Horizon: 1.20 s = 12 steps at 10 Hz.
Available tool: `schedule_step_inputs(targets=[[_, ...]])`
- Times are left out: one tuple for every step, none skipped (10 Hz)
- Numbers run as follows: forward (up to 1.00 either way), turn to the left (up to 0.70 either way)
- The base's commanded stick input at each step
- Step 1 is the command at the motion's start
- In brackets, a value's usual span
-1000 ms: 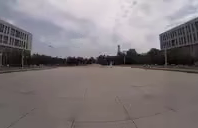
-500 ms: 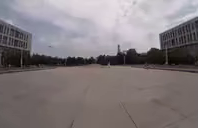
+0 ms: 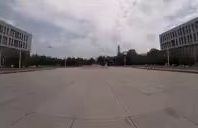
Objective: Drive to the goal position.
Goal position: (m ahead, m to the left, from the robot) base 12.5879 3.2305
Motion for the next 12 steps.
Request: schedule_step_inputs(targets=[[0.70, 0.00], [0.70, 0.00], [0.70, 0.00], [0.70, 0.00], [0.70, 0.00], [0.70, 0.00], [0.70, 0.00], [0.70, 0.00], [0.70, 0.00], [0.70, 0.00], [0.70, 0.00], [0.70, 0.00]])
